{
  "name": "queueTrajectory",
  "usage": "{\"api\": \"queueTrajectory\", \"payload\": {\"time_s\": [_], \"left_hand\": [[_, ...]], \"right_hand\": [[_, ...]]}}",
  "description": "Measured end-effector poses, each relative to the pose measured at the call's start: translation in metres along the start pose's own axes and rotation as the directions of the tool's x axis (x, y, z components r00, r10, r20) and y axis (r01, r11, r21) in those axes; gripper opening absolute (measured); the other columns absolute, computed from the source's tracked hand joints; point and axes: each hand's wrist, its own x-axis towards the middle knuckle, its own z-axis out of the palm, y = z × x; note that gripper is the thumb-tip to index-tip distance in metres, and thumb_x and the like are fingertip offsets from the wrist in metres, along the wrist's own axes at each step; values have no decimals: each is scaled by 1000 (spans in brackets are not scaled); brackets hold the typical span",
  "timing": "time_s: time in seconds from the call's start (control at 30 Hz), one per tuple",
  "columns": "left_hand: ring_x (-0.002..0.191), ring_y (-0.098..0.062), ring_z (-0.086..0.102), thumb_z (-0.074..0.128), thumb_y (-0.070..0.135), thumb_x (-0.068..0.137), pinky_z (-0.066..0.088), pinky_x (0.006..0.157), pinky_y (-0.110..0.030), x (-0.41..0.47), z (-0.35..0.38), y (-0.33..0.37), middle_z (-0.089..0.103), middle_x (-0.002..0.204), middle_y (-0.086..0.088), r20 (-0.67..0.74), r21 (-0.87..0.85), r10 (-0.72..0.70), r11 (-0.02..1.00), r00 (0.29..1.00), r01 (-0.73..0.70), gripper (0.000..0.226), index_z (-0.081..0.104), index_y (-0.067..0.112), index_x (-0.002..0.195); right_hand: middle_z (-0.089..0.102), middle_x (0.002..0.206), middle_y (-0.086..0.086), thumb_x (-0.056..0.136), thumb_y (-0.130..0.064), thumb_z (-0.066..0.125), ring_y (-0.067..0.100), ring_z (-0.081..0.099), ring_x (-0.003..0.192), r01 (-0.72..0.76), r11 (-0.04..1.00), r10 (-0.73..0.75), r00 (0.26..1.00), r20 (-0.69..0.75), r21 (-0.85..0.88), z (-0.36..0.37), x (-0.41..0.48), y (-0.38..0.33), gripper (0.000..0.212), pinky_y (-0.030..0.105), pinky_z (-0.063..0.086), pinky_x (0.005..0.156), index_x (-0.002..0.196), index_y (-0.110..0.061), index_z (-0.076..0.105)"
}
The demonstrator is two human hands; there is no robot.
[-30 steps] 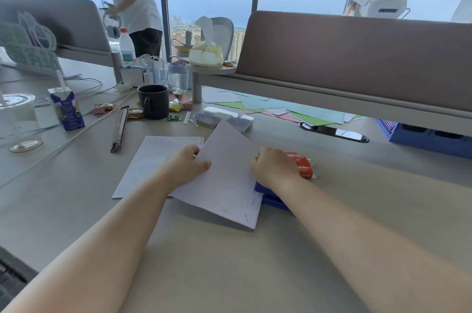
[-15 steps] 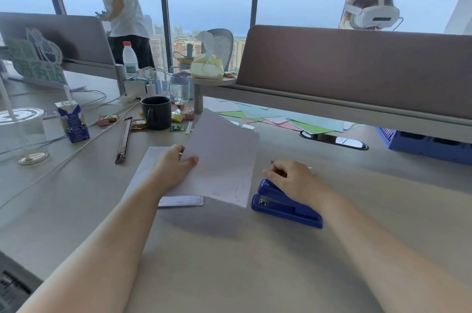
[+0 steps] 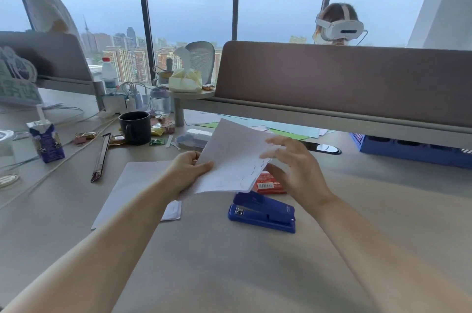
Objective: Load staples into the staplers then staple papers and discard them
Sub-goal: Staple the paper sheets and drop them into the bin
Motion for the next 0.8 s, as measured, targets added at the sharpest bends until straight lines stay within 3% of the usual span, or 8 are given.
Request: {"api": "queueTrajectory", "payload": {"time_s": [0.07,0.13,0.27,0.4,0.47,0.57,0.67,0.8], "left_hand": [[72,-18,60,62,14,85,53,60,-22,5,14,5,65,99,-12,31,18,0,1000,1000,-1,21,56,8,104],[83,-21,60,64,18,83,53,77,-33,11,28,11,64,108,-12,-4,58,19,998,1000,-18,22,55,14,103],[101,-17,57,54,38,87,46,87,-30,4,62,33,62,115,-5,-52,355,301,897,952,-264,35,58,14,112],[95,-2,58,45,84,57,45,77,-14,-25,88,72,62,102,14,373,128,442,847,816,-517,68,59,32,99],[86,3,58,62,71,58,46,75,-12,-28,107,80,61,94,19,489,170,455,787,744,-593,47,56,40,94],[70,13,54,69,33,77,41,63,-7,-21,137,86,58,77,24,366,298,523,718,769,-630,11,59,39,79],[63,-3,57,60,30,85,44,57,-17,-14,156,88,62,70,12,309,216,493,797,813,-565,15,61,34,70],[54,-1,58,61,25,85,44,49,-13,-14,172,88,63,67,11,308,79,453,864,836,-498,19,62,32,68]], "right_hand": [[69,104,-2,78,-17,68,11,58,103,-10,1000,10,1000,-4,27,-13,-5,6,9,28,47,90,85,-21,71],[73,93,-2,78,-17,66,13,65,92,-38,998,38,999,5,39,-24,-12,14,9,34,53,83,85,-18,73],[74,84,0,81,-18,60,14,66,77,-92,995,91,995,-32,-37,-46,-27,33,14,26,53,74,87,-14,72],[69,76,0,82,-14,54,8,53,76,-185,981,180,980,-85,-53,-67,-36,47,14,14,39,67,84,-13,68],[64,71,-11,81,-19,54,2,53,73,-246,969,248,966,-72,37,-78,-39,49,14,7,38,65,79,-17,67],[62,66,-26,81,-26,56,-5,54,68,-323,937,331,942,-46,135,-94,-43,48,16,5,38,61,68,-34,59],[62,67,-27,86,-18,58,-4,53,62,-380,909,388,921,-16,170,-106,-51,54,29,8,38,59,65,-38,56],[60,62,-26,87,-12,57,-6,52,62,-419,884,424,905,25,207,-116,-57,58,32,5,38,61,64,-35,55]]}}
